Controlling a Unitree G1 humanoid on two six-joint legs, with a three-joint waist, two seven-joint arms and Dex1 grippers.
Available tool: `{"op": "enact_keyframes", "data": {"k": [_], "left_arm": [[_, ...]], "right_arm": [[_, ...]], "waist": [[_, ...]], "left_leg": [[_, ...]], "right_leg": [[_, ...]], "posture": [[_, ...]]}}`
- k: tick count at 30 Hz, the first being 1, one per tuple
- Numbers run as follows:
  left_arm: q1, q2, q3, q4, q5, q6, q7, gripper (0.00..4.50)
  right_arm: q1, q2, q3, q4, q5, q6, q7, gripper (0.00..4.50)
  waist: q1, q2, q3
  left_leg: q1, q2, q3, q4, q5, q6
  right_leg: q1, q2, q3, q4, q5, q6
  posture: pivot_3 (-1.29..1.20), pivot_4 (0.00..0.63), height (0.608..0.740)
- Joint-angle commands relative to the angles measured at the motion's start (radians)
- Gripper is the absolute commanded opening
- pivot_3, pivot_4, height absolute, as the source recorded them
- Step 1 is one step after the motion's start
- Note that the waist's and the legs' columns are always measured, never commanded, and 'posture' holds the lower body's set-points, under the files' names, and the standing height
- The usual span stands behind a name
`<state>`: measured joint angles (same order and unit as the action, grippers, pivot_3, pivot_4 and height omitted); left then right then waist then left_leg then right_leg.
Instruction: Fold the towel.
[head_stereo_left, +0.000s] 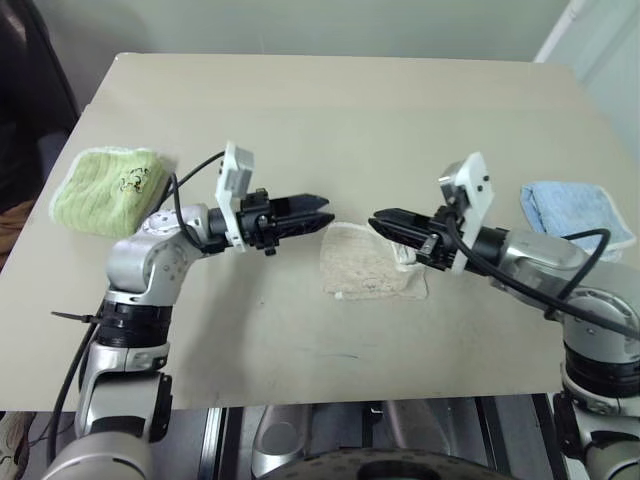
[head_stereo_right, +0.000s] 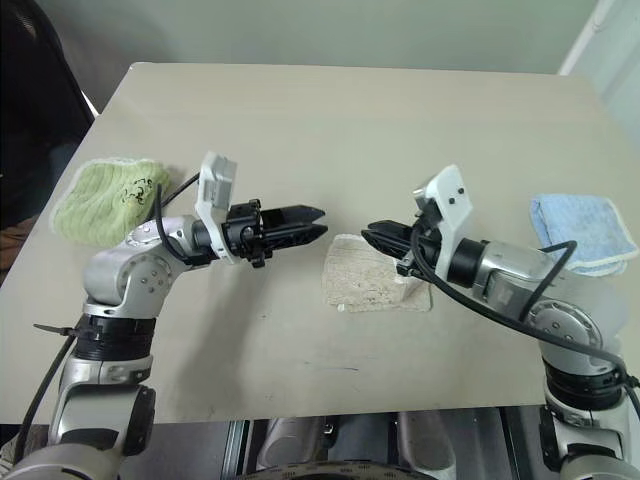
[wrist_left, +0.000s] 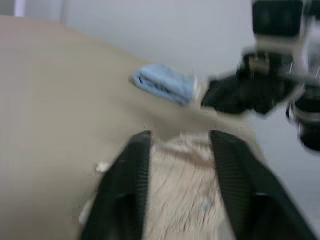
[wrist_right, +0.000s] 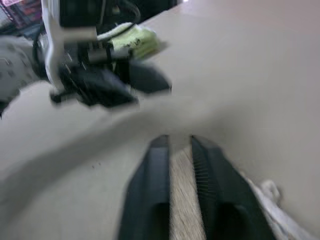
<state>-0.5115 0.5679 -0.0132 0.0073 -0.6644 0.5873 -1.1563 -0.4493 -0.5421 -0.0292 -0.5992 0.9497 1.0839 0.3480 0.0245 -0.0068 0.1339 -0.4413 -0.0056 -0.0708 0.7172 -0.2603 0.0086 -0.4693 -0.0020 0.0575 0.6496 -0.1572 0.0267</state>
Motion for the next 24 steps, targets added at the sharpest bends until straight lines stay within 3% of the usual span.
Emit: {"op": "enact_keyframes", "data": {"k": [1, 3, 12, 19, 24], "left_arm": [[0.017, -0.017, -0.029, -0.019, 0.062, -0.115, -0.038, 0.71], [0.031, -0.041, -0.047, -0.014, 0.086, -0.153, -0.039, 0.03], [0.067, -0.107, -0.146, 0.079, 0.218, -0.386, -0.129, 0.03], [0.100, -0.119, -0.231, 0.251, 0.362, -0.600, -0.202, 0.03], [0.105, -0.129, -0.246, 0.359, 0.401, -0.659, -0.209, 0.03]], "right_arm": [[-0.022, 0.022, 0.023, 0.007, -0.017, 0.004, -0.026, 0.00], [-0.006, 0.034, 0.049, 0.021, -0.040, 0.007, -0.036, 0.00], [0.128, 0.026, 0.096, 0.053, -0.171, -0.062, -0.009, 0.00], [0.269, 0.053, 0.139, 0.124, -0.305, -0.216, 0.017, 0.00], [0.355, 0.030, 0.168, 0.202, -0.444, -0.341, 0.030, 0.00]], "waist": [[0.000, 0.000, 0.000], [0.001, 0.000, 0.000], [0.000, 0.000, 0.000], [-0.002, 0.000, 0.000], [-0.003, 0.002, -0.002]], "left_leg": [[0.000, 0.000, 0.000, 0.000, 0.000, 0.000], [-0.002, 0.000, -0.001, 0.000, 0.000, 0.000], [-0.004, 0.000, 0.000, 0.000, 0.000, 0.000], [-0.004, 0.000, 0.000, 0.001, -0.001, 0.001], [-0.003, 0.000, -0.001, 0.001, -0.002, 0.002]], "right_leg": [[0.000, 0.000, 0.000, 0.000, 0.001, -0.001], [-0.001, 0.000, 0.000, 0.000, 0.001, -0.002], [-0.003, -0.001, -0.001, -0.001, 0.002, -0.003], [-0.003, -0.002, -0.001, -0.001, 0.002, -0.002], [-0.001, -0.002, -0.001, -0.001, 0.002, -0.002]], "posture": [[0.00, 0.150, 0.703], [0.00, 0.150, 0.703], [0.00, 0.150, 0.703], [0.00, 0.150, 0.703], [0.00, 0.150, 0.703]]}}
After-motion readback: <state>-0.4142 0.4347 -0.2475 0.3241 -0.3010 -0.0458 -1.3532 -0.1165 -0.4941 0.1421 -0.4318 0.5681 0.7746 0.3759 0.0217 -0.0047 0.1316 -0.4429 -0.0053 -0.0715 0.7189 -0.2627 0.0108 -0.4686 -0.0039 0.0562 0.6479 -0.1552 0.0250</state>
